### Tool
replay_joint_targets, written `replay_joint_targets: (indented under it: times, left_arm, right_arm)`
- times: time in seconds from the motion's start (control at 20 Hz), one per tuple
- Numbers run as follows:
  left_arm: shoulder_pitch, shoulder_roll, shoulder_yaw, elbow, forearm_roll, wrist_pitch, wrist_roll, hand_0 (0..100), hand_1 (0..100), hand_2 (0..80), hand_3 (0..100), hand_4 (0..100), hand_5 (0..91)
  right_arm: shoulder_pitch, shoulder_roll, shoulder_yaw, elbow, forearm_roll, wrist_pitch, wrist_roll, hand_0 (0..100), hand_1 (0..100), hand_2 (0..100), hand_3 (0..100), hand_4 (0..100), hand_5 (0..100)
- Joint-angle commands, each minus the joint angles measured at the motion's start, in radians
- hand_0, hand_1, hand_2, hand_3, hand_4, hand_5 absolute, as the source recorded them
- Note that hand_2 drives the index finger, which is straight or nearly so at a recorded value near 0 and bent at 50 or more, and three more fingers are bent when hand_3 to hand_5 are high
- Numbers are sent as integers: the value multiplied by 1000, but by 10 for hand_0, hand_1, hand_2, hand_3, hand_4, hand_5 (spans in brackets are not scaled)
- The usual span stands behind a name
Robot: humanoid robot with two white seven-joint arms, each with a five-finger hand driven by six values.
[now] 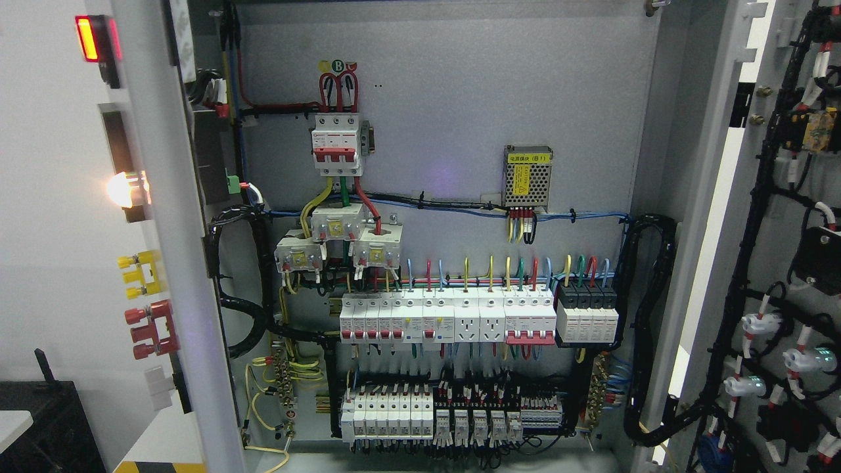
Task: Open door with both hands
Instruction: 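Swing the grey door wide open with the right hand, then withdraw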
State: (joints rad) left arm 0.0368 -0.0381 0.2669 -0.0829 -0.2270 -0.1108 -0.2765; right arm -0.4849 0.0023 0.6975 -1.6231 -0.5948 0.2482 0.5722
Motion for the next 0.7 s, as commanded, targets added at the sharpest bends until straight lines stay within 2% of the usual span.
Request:
replay_joint_targets:
  times: [0.0, 0.45, 0.65]
  left_arm:
    - [0, 0, 0, 0, 0, 0, 0, 0, 0, 0, 0, 30, 0]
    - [0, 0, 0, 0, 0, 0, 0, 0, 0, 0, 0, 30, 0]
    - [0, 0, 0, 0, 0, 0, 0, 0, 0, 0, 0, 30, 0]
  right_arm:
    - [3, 47, 60, -17, 9, -3, 0, 106, 0, 0, 0, 0, 0]
    - [3, 65, 112, -23, 13, -1, -2, 106, 0, 0, 0, 0, 0]
    - [3, 85, 122, -21, 42, 5, -3, 106, 0, 0, 0, 0, 0]
